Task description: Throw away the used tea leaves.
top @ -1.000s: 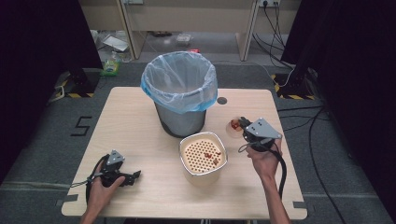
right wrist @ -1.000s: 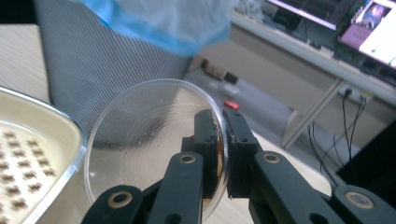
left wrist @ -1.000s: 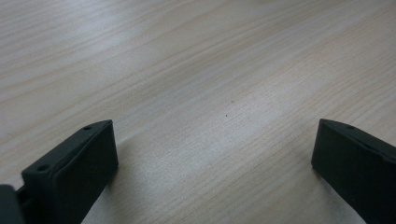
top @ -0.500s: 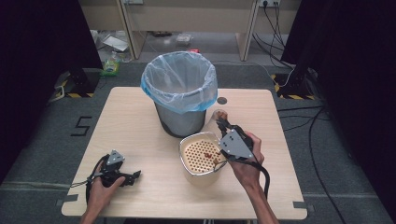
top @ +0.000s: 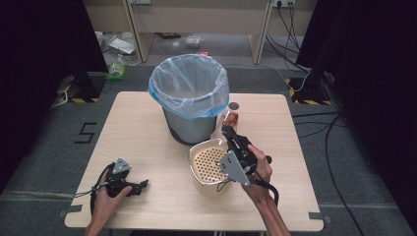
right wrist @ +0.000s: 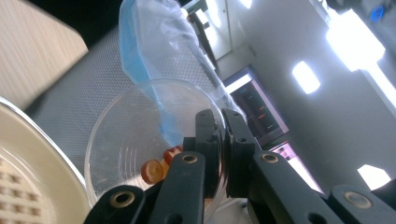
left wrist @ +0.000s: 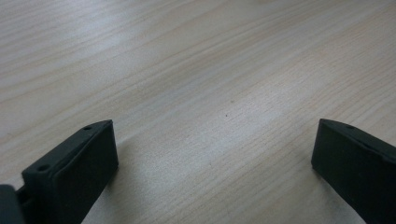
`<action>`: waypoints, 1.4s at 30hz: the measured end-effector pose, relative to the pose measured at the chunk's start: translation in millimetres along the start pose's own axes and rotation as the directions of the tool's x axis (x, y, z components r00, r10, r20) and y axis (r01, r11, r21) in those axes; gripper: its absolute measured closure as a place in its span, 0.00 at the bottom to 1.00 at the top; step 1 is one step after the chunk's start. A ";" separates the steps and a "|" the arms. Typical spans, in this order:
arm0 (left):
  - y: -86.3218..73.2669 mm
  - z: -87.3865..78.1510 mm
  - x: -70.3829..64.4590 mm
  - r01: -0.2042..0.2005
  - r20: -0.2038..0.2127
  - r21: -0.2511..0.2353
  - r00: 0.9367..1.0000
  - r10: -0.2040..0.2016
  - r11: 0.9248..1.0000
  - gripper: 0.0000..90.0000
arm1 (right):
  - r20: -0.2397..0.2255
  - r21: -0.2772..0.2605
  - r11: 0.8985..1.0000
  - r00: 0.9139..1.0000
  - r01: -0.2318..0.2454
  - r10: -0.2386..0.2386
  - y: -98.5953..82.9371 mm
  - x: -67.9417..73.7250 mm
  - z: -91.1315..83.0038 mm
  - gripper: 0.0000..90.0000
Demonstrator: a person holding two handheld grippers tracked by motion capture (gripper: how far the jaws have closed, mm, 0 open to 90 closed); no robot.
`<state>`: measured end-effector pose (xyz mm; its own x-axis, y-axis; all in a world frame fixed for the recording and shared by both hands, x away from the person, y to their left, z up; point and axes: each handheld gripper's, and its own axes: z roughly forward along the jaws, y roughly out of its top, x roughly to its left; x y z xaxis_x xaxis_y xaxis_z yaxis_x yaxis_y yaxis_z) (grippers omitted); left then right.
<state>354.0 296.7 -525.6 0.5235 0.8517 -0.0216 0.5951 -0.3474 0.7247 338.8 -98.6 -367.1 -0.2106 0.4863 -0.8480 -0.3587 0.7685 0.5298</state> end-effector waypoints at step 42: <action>0.0 -0.1 -0.2 -0.001 -0.001 -0.001 1.000 0.001 1.000 0.00 | 0.193 0.016 0.870 0.852 0.493 -0.486 2.1 52.6 -0.2 0.97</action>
<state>353.8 296.6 -525.6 0.5236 0.8517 -0.0199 0.5939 -0.3482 0.7253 326.8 -71.5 -410.6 0.1703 0.1211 -0.9779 -0.4010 0.9150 0.0435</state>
